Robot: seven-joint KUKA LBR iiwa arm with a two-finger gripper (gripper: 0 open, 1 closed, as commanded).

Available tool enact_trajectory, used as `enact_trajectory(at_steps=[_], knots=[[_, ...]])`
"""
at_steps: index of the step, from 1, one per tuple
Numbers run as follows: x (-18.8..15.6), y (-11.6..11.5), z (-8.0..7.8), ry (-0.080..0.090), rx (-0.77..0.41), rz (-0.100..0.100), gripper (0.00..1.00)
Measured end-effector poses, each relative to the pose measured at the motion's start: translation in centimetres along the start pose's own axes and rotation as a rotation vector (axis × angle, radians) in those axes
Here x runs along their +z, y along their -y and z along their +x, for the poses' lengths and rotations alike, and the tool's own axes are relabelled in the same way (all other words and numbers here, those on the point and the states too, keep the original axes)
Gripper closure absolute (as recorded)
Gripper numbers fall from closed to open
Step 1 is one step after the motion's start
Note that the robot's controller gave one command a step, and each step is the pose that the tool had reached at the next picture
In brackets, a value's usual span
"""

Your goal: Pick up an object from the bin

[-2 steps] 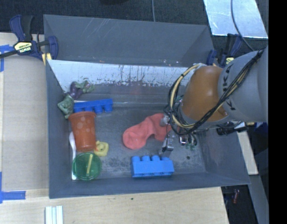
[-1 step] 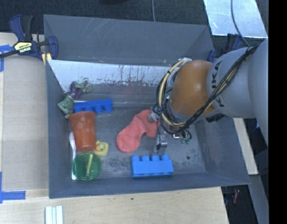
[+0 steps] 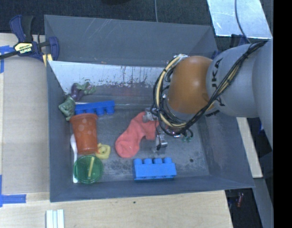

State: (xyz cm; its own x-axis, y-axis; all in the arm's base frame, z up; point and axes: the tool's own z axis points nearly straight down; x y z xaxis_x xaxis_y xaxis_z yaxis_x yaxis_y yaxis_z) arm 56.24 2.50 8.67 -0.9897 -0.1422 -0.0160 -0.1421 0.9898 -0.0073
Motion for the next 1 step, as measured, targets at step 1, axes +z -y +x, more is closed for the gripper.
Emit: enact_trajectory(at_steps=[1], knots=[[1.62,0.17,-3.37,0.01,0.301,0.001,1.0]])
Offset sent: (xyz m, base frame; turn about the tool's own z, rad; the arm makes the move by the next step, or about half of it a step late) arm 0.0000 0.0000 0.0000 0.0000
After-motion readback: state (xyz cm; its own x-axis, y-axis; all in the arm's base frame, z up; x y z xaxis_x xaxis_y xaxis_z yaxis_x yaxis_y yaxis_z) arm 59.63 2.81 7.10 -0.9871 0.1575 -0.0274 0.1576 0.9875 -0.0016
